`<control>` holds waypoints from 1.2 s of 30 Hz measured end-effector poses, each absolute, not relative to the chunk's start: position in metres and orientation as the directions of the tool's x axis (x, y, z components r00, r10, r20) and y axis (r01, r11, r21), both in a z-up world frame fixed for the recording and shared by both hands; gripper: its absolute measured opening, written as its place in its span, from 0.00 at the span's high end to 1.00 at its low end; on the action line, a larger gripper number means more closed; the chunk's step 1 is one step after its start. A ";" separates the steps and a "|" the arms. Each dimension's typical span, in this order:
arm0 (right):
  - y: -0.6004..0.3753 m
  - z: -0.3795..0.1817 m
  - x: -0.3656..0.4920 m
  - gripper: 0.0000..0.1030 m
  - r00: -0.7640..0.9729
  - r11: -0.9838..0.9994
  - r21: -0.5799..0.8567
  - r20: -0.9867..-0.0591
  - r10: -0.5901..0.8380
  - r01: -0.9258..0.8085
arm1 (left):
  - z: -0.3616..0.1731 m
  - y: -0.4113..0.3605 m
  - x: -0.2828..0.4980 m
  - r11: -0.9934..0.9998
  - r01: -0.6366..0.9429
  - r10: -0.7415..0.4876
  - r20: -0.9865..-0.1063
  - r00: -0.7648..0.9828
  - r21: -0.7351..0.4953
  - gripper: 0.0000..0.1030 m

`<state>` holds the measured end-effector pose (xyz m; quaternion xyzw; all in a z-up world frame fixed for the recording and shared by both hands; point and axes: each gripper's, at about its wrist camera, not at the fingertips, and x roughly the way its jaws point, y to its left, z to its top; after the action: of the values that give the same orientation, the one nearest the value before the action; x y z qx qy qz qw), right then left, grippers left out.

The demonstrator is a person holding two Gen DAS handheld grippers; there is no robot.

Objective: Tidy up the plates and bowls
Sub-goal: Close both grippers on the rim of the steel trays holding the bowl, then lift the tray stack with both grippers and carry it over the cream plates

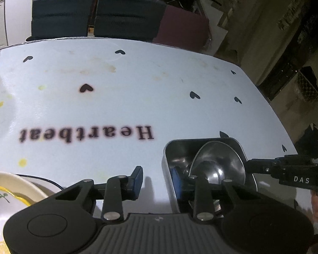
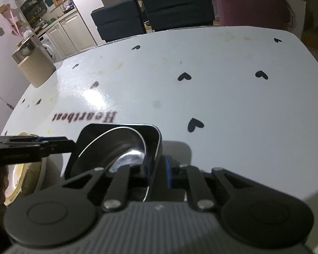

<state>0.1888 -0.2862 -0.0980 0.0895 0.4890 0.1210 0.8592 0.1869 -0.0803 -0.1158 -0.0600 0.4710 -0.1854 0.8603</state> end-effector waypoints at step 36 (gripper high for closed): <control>-0.288 -0.103 0.183 0.92 0.489 0.942 0.327 -0.811 0.320 -0.074 | -0.116 -0.078 0.186 0.872 0.242 -0.489 -0.753 0.441 -0.424 0.92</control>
<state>0.1830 -0.2876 -0.1027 0.1253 0.4921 0.1155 0.8537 0.1864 -0.0783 -0.1165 -0.1278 0.4819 -0.2178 0.8390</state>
